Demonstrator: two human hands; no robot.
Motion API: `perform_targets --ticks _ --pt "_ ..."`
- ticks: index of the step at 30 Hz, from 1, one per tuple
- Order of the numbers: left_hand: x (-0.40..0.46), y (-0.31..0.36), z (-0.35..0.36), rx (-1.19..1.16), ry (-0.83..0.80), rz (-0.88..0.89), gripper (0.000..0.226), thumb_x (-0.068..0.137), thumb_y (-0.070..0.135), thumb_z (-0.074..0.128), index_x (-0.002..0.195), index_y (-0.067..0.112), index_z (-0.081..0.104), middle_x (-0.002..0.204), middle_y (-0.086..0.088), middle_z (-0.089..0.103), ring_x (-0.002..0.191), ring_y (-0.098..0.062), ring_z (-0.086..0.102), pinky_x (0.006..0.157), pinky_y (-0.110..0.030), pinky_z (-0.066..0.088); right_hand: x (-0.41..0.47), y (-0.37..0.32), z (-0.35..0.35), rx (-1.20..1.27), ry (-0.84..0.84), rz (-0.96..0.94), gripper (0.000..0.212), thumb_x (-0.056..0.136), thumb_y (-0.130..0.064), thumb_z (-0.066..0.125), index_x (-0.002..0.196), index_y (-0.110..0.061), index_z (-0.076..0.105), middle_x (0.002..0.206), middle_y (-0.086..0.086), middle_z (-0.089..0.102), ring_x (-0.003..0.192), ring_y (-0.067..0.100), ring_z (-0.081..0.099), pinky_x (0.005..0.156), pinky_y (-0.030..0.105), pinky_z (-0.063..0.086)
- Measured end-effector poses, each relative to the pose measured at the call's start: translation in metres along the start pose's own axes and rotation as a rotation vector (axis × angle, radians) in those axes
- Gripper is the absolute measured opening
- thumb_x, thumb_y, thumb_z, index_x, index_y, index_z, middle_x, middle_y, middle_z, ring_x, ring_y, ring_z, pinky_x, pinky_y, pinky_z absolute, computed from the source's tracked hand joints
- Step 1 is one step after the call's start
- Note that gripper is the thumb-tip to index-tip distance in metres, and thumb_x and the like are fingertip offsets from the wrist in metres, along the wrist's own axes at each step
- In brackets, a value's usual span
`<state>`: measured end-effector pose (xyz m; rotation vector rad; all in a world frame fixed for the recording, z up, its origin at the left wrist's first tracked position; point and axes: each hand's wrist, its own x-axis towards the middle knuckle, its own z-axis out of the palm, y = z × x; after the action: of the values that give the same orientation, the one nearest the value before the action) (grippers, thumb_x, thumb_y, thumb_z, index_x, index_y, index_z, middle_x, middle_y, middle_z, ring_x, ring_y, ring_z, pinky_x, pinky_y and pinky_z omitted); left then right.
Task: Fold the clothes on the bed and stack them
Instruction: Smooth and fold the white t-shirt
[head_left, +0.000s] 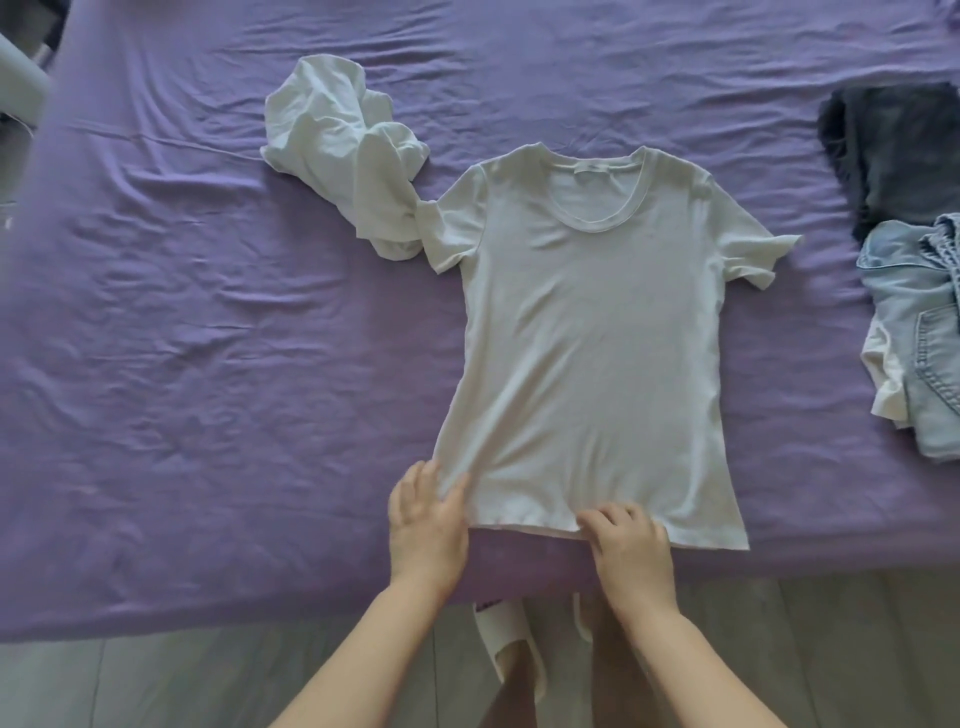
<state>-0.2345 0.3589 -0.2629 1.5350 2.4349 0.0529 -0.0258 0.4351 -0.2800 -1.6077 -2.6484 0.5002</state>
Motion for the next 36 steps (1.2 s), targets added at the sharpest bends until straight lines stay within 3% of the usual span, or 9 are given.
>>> perform_targets --ticks 5,9,12,19,22,25,30,33,36 --pt "0.016 0.053 0.009 -0.037 -0.214 0.461 0.046 0.046 0.028 0.083 0.09 0.032 0.071 0.098 0.002 0.066 0.092 -0.02 0.063 0.074 -0.028 0.05 0.005 0.007 -0.003 -0.045 -0.061 -0.095 0.037 0.044 -0.009 0.09 0.066 -0.028 0.066 0.058 -0.009 0.054 0.054 0.019 0.053 0.054 0.025 0.032" --pt "0.026 0.076 0.015 0.072 -0.36 0.466 0.039 0.04 0.02 0.085 0.072 0.027 0.063 0.073 0.007 0.058 0.068 -0.016 0.057 0.056 -0.025 0.041 0.009 0.01 -0.008 -0.071 -0.105 -0.136 0.033 0.045 -0.014 0.089 0.06 -0.027 0.062 0.055 -0.009 0.053 0.053 0.018 0.052 0.052 0.025 0.034" --pt "0.03 0.075 0.012 0.068 -0.454 0.442 0.025 0.08 0.003 0.059 0.102 0.015 0.058 0.103 -0.006 0.059 0.1 -0.028 0.052 0.076 -0.033 0.036 0.01 0.011 -0.01 -0.061 -0.121 -0.147 0.033 0.048 -0.012 0.087 0.061 -0.026 0.059 0.062 -0.01 0.054 0.06 0.019 0.054 0.054 0.026 0.034" --pt "0.049 0.084 -0.007 0.07 -0.749 0.441 0.03 0.092 0.012 0.047 0.118 0.017 0.058 0.121 -0.01 0.057 0.114 -0.03 0.049 0.089 -0.034 0.038 0.013 0.014 -0.012 -0.07 -0.282 -0.184 0.03 0.039 -0.022 0.079 0.056 -0.029 0.055 0.052 -0.01 0.049 0.048 0.013 0.051 0.053 0.021 0.024" --pt "0.06 0.092 -0.012 -0.048 -0.71 0.305 0.03 0.093 0.022 0.046 0.122 0.019 0.054 0.121 -0.01 0.051 0.113 -0.03 0.05 0.085 -0.034 0.04 0.024 0.014 -0.019 0.005 -0.201 -0.158 0.005 0.063 -0.031 0.055 0.062 -0.027 0.058 0.058 -0.007 0.053 0.053 0.015 0.055 0.049 0.024 0.03" --pt "0.073 0.098 -0.009 0.016 -0.526 0.298 0.04 0.093 0.022 0.051 0.133 0.024 0.041 0.135 -0.01 0.035 0.127 -0.03 0.035 0.094 -0.038 0.036 0.046 0.018 -0.024 0.031 -0.165 -0.069 0.024 0.058 -0.019 0.071 0.081 -0.021 0.066 0.078 -0.001 0.06 0.069 0.022 0.06 0.052 0.032 0.047" --pt "0.099 0.106 -0.007 0.174 -0.547 0.306 0.073 0.094 0.041 0.05 0.15 0.033 0.004 0.158 -0.008 -0.016 0.144 -0.03 -0.017 0.114 -0.055 -0.005 0.084 0.028 -0.036 -0.037 -0.212 -0.03 0.033 0.054 -0.019 0.084 0.079 -0.024 0.065 0.076 -0.004 0.059 0.063 0.021 0.059 0.05 0.032 0.045" --pt "0.128 0.112 -0.012 0.188 -0.528 0.304 0.069 0.098 0.044 0.039 0.15 0.032 -0.004 0.157 -0.008 -0.021 0.143 -0.03 -0.022 0.114 -0.055 -0.008 0.118 0.037 -0.039 -0.079 -0.211 -0.032 0.044 0.054 -0.022 0.085 0.095 -0.024 0.068 0.104 0.004 0.066 0.091 0.028 0.065 0.071 0.041 0.054" --pt "0.162 0.12 -0.014 0.192 -0.485 0.266 0.066 0.099 0.048 0.032 0.15 0.032 -0.007 0.157 -0.005 -0.021 0.143 -0.029 -0.023 0.113 -0.057 -0.009 0.159 0.047 -0.048 -0.135 -0.291 -0.012 0.061 0.07 -0.037 0.076 0.126 -0.023 0.058 0.137 0.016 0.05 0.126 0.038 0.046 0.095 0.058 0.04"
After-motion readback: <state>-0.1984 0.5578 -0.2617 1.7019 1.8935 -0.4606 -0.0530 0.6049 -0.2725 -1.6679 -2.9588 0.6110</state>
